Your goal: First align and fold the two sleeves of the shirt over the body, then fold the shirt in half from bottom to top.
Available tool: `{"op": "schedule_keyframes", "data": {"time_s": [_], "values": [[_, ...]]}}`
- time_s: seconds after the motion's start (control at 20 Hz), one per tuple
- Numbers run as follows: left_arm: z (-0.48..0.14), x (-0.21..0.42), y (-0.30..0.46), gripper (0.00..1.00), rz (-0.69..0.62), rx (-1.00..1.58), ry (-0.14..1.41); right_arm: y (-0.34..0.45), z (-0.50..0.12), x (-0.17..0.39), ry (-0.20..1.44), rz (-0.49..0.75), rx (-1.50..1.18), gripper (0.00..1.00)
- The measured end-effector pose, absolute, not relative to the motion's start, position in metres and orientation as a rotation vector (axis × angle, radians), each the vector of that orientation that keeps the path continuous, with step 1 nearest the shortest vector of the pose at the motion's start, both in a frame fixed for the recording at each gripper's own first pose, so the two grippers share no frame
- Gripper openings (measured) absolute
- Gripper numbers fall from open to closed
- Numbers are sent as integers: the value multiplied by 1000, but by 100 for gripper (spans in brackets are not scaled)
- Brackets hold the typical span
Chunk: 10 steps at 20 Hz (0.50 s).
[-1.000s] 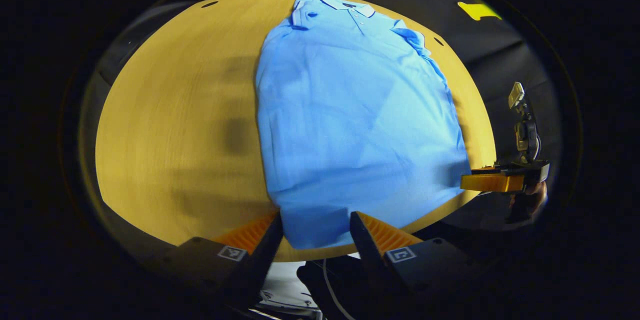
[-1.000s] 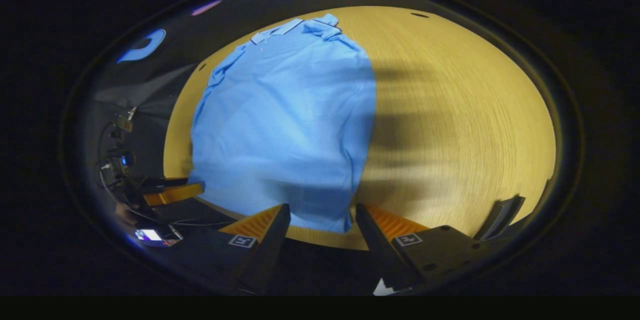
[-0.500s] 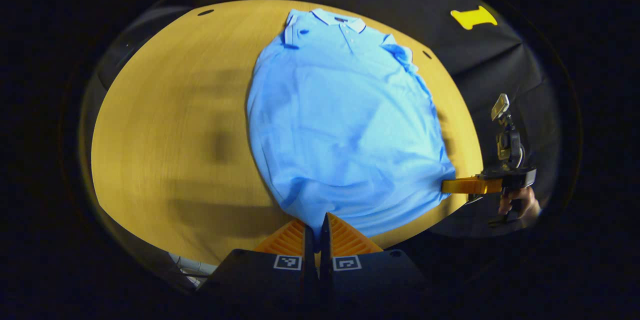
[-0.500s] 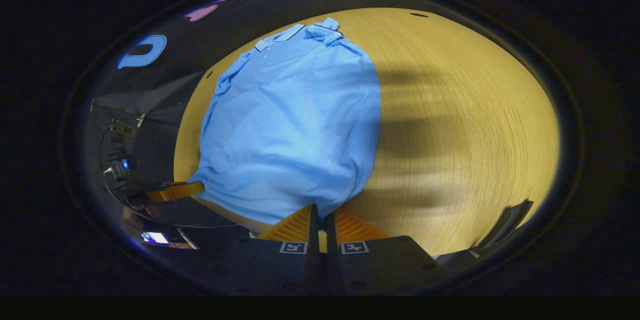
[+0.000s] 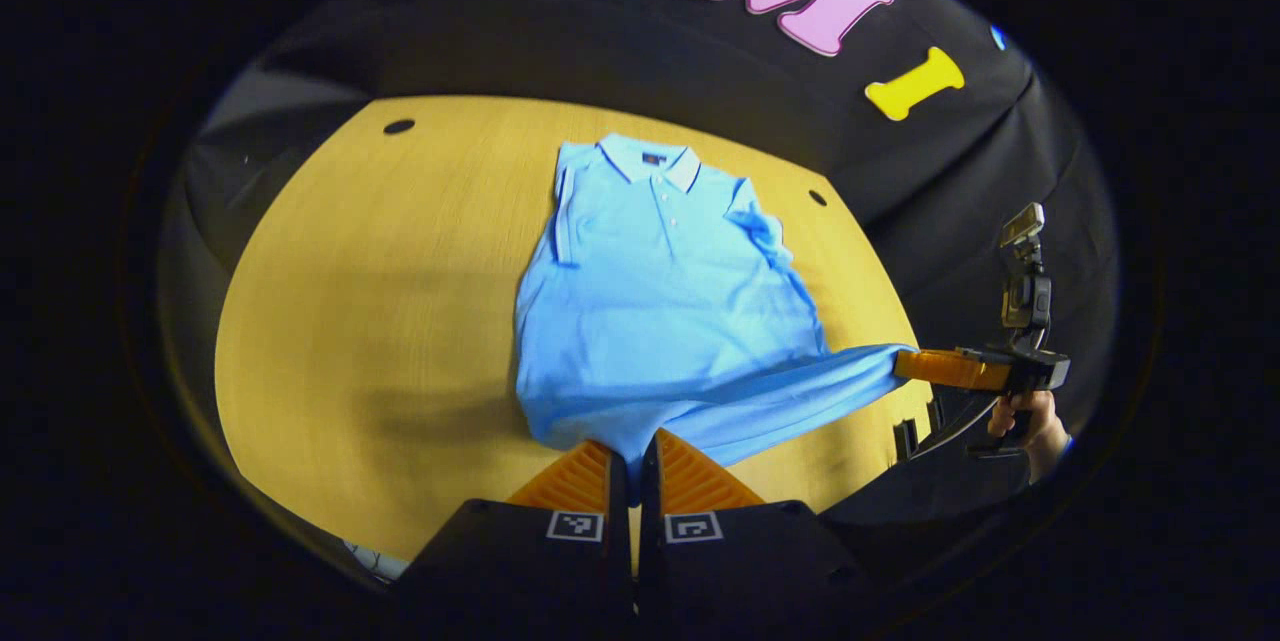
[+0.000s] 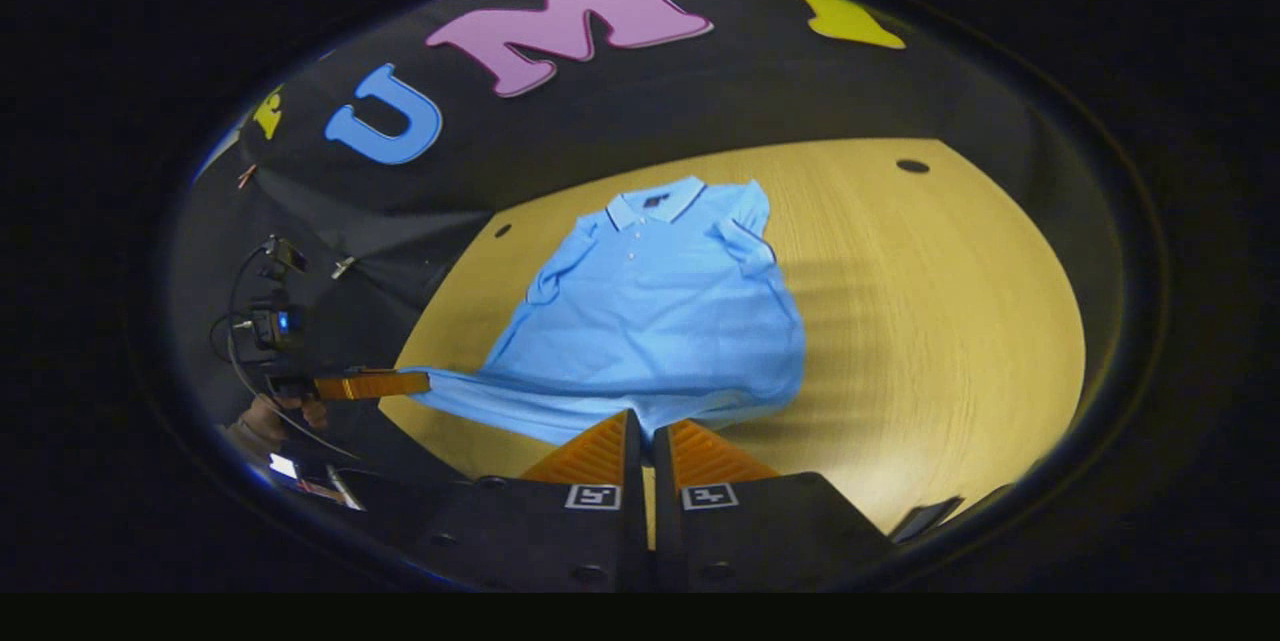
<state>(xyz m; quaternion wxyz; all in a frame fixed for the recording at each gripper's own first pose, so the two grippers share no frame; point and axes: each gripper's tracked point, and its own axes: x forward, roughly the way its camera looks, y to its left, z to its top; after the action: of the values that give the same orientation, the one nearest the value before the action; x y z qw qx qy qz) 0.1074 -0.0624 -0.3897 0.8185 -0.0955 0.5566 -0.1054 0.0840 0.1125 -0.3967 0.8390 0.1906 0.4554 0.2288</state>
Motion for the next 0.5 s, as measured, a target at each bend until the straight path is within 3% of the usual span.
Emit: {"op": "schedule_keyframes", "data": {"time_s": [0.2,0.25,0.35,0.4,0.5], "values": [[-379,172,-65,8,-225,-196,1079,125,-377,147,823,517,394,7],[-376,190,-66,8,-226,-193,1055,126,-378,162,808,515,378,0],[-370,224,-64,8,-224,-172,1014,126,-368,197,748,510,343,15],[-367,242,-63,8,-223,-154,991,124,-364,216,718,503,315,7],[-362,279,-57,8,-212,-122,949,117,-356,256,661,484,262,0]]}}
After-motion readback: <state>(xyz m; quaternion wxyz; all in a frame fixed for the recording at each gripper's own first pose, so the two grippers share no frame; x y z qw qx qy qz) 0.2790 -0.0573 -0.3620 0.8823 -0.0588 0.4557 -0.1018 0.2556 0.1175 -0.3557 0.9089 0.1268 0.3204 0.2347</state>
